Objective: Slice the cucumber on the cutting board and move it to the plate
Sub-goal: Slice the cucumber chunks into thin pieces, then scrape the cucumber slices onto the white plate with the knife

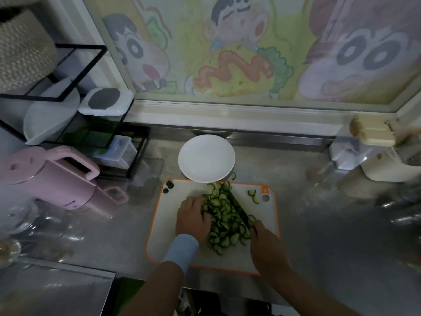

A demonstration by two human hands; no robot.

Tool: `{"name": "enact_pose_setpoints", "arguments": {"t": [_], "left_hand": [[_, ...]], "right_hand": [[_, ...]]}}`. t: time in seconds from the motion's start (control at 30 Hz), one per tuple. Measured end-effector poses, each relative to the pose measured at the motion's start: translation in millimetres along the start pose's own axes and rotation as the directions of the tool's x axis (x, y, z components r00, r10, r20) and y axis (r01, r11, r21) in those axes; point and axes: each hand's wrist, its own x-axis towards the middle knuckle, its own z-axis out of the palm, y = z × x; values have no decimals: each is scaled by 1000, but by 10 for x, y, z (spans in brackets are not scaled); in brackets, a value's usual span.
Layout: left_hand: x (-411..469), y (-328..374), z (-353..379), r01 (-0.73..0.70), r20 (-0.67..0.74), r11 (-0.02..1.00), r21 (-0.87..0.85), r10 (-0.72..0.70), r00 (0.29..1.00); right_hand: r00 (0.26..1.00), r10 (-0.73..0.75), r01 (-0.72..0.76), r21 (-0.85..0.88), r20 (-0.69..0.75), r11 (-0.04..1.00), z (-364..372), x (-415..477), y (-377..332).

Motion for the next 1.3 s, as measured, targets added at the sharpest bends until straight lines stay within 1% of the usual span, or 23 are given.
{"name": "enact_pose_setpoints", "arguments": {"t": [0.03,0.1,0.2,0.3,0.37,0.4,0.47,0.57,0.63,0.73,0.8,0.83,0.87,0.93,0.97,1.0,1.07,1.13,1.17,1.2,1.23,1.3], "left_hand": [[70,80,25,-37,43,999,-9,37,998],[207,243,88,-86,164,996,19,82,983],[427,425,183,-117,333,992,46,95,938],[665,534,297,-233,462,958,169,132,877],[769,535,372,-270,561,930,250,88,823],[793,523,402,-280,580,920,273,75,811],[784,493,428,-292,543,920,261,110,833],[686,449,400,-336,415,922,192,234,879],[606,421,390,-341,339,922,181,267,902],[543,460,426,-247,234,960,135,211,949],[525,512,475,-195,210,972,133,164,964],[522,533,498,-173,250,973,151,132,959],[519,546,520,-168,330,967,192,98,939],[515,553,563,-241,490,915,323,56,870],[514,556,572,-274,522,892,360,51,852],[516,559,577,-277,522,889,364,52,851],[493,571,558,-226,444,930,290,78,892],[430,553,560,-153,274,972,179,100,956],[399,542,559,-105,192,984,145,76,978],[379,527,559,-56,143,990,127,37,989],[366,512,558,-15,137,992,122,-2,991],[353,482,566,9,191,989,150,-38,981]], "right_hand": [[1000,9,-9,5,-24,1000,-37,30,19],[995,50,-54,-39,-86,998,-136,104,73],[983,107,-118,-66,-151,991,-265,202,197],[982,142,-158,-131,-124,979,-296,223,300],[981,166,-180,-147,-104,973,-262,203,328],[981,168,-179,-118,-101,977,-225,188,346],[986,152,-155,-41,-68,987,-194,142,321],[997,70,-70,-13,-21,997,-181,106,260],[996,78,-77,27,-43,997,-231,130,235],[980,173,-165,86,-93,982,-292,246,328],[969,236,-226,132,-66,965,-319,315,435],[964,261,-254,139,-39,957,-329,339,477],[964,265,-258,152,-24,954,-321,363,537],[963,270,-268,182,13,946,-282,386,633],[960,278,-280,188,35,941,-285,376,642],[961,270,-276,189,57,942,-250,373,676],[971,218,-233,165,101,958,-189,330,679],[969,190,-213,141,160,967,-149,298,626],[965,184,-212,139,190,967,-146,293,577],[963,167,-200,147,210,969,-133,299,536],[962,148,-184,148,229,972,-132,307,481],[957,88,-133,146,278,980,-120,328,386]]}}
